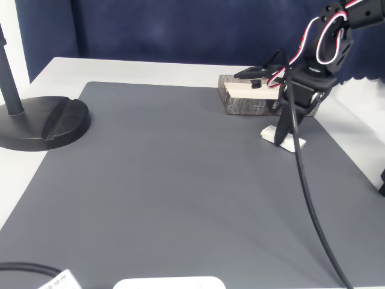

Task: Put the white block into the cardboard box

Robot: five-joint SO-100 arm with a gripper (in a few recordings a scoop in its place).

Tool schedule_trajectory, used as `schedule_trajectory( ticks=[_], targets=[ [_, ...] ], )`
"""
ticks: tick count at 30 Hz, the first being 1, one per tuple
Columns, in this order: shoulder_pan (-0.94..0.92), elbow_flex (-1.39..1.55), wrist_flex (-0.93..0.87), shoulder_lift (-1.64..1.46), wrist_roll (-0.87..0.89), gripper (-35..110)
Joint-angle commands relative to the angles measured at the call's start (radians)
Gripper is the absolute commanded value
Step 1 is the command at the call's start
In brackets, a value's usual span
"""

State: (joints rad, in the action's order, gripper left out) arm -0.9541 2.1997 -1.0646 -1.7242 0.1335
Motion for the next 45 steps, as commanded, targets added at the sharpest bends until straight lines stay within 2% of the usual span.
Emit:
schedule_trajectory(
  ticks=[1,13,21,33,38,45],
  targets=[
    [0.017,0.0,0.014,-0.063,-0.009,-2],
    [0.028,-0.011,0.009,-0.078,-0.003,-2],
    [0.035,-0.14,-0.121,-0.12,0.012,-2],
    [-0.084,-0.644,-0.5,-0.034,0.066,-2],
    [-0.13,-0.799,-0.569,0.035,0.083,-2],
    [-0.202,-0.913,-0.574,0.161,0.109,-2]
  ],
)
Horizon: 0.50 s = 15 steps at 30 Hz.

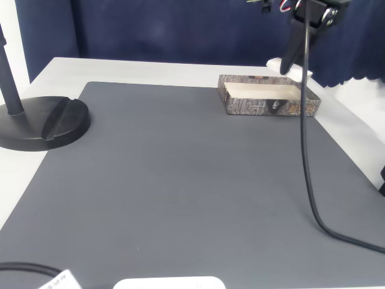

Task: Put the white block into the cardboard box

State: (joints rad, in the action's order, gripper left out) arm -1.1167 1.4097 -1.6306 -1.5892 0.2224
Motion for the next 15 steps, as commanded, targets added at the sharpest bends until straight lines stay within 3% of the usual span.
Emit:
schedule_trajectory(
  ticks=[1,15],
  targets=[
    [-0.052,-0.147,-0.008,0.055,0.034,-2],
    [-0.135,-0.526,-0.005,0.476,0.106,-2]
  ],
)
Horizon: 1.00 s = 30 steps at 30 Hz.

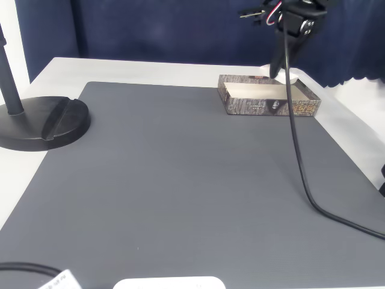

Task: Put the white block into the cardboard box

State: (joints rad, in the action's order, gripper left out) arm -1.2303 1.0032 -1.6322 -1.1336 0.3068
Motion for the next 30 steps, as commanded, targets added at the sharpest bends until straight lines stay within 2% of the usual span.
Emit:
schedule_trajectory(
  ticks=[1,11,18,24,30],
  targets=[
    [-0.026,-0.13,-0.003,0.035,0.025,-2],
    [-0.037,-0.172,0.02,0.081,0.08,-2],
    [-0.032,-0.173,0.029,0.077,0.629,-2],
    [-0.038,-0.179,0.029,0.075,0.896,-2],
    [-0.046,-0.187,0.034,0.081,0.977,-2]
  ],
)
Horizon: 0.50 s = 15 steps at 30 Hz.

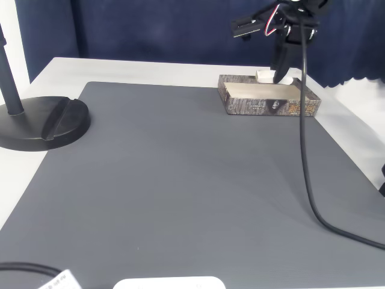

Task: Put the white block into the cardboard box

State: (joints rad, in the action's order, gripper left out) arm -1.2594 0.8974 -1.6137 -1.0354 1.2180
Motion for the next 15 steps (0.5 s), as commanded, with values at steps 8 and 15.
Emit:
schedule_trajectory(
  ticks=[8,15],
  targets=[
    [-0.017,-0.091,0.02,-0.005,0.097,-2],
    [-0.018,-0.149,0.021,0.071,0.092,-2]
  ],
)
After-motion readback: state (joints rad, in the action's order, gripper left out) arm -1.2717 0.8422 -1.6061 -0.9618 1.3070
